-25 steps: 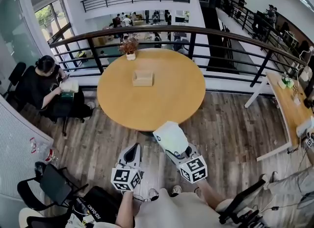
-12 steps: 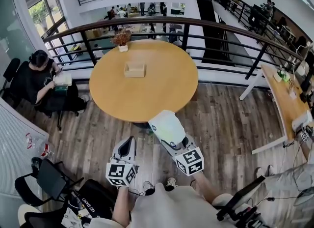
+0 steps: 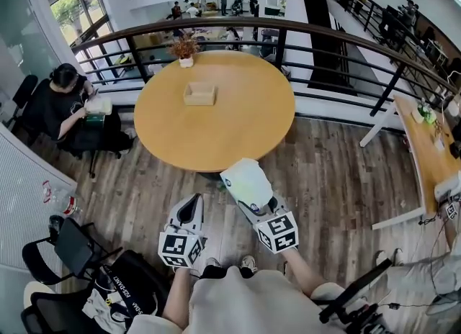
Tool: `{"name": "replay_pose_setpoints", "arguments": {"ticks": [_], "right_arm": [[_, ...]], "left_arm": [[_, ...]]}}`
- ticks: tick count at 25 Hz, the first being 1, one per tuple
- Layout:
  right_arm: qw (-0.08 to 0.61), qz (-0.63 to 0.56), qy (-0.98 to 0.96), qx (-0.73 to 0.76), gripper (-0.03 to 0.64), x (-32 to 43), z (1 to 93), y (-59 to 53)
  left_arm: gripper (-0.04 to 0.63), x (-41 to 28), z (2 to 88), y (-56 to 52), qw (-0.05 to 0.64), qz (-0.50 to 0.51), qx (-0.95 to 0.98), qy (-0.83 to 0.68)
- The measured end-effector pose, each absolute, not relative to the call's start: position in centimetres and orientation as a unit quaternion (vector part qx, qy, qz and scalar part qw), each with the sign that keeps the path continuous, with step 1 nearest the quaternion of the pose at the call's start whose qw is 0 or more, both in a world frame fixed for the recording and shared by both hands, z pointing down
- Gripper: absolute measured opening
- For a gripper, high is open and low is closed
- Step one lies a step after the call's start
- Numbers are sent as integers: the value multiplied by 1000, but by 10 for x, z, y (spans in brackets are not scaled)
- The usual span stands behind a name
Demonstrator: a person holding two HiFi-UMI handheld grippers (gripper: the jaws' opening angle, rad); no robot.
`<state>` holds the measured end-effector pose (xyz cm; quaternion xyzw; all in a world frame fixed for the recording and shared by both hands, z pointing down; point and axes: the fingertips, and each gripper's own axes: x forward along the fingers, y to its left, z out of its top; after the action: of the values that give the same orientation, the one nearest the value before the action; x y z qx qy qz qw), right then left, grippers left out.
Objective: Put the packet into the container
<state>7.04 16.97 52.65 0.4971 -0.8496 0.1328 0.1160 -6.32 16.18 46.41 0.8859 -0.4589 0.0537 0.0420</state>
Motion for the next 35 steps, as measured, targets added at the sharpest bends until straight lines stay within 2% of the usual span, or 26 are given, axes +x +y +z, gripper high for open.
{"name": "replay_pose_setpoints", "arguments": {"ticks": [15,35], "right_arm": [[126,142,-857,479,307,68,535,140],[137,134,-825,531,307,53,515,-15]], "left_arm": [[5,-65,486,134,58,67,877,-472],[6,-75,465,-50,48,54,901,-427]]}}
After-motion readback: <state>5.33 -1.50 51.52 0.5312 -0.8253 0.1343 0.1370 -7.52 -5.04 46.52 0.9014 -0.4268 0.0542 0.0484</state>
